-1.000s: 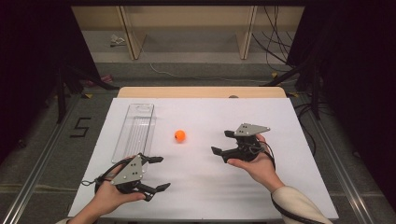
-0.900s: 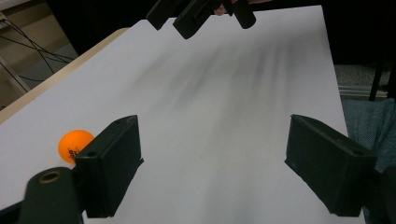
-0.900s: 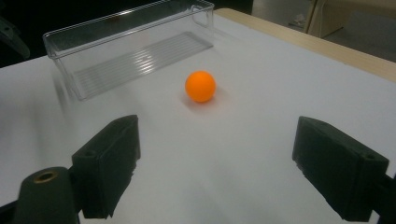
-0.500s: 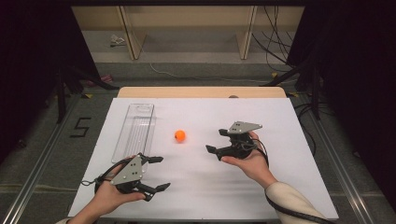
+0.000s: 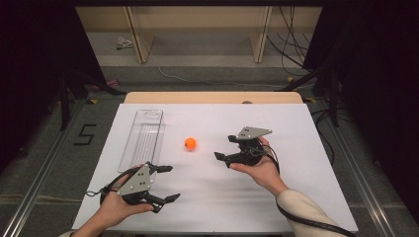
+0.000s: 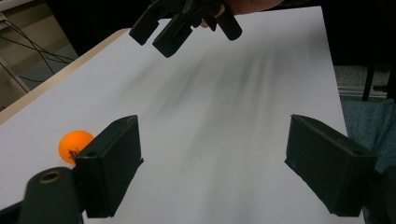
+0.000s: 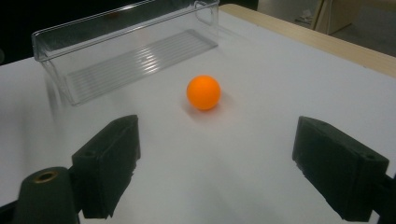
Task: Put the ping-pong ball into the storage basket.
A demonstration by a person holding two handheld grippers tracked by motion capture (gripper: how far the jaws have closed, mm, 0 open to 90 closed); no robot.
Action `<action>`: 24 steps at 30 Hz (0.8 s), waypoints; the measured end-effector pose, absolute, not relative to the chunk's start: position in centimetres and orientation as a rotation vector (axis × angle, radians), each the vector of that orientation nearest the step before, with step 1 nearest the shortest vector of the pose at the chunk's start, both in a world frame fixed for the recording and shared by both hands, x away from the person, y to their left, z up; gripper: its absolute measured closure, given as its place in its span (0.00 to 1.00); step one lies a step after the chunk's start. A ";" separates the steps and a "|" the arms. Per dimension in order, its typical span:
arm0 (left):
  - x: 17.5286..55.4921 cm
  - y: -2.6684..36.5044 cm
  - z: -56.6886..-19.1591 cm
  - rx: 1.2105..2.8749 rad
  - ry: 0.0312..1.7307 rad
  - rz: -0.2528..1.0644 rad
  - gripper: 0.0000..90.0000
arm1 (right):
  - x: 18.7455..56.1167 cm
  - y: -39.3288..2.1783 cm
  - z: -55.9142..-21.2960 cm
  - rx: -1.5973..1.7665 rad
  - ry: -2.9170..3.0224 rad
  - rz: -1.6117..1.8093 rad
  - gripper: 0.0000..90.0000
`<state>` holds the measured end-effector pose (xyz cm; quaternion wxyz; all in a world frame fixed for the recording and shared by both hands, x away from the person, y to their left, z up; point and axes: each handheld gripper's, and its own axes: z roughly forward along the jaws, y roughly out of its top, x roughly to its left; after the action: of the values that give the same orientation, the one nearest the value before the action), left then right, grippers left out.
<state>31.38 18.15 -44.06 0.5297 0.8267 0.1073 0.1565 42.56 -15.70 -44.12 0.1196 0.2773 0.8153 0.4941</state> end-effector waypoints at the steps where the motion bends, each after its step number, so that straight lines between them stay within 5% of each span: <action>1: 31.4 18.2 -44.1 1.974 0.256 0.374 0.20 | 42.6 -15.6 -44.1 0.811 2.383 1.444 0.18; 24: 31.3 18.1 -44.0 1.972 0.256 0.372 0.20 | 44.2 -13.8 -44.8 0.816 2.400 1.433 0.18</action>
<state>31.33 18.15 -44.03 0.5307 0.8261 0.1071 0.1561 44.18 -13.84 -44.79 0.1143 0.2783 0.8188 0.4889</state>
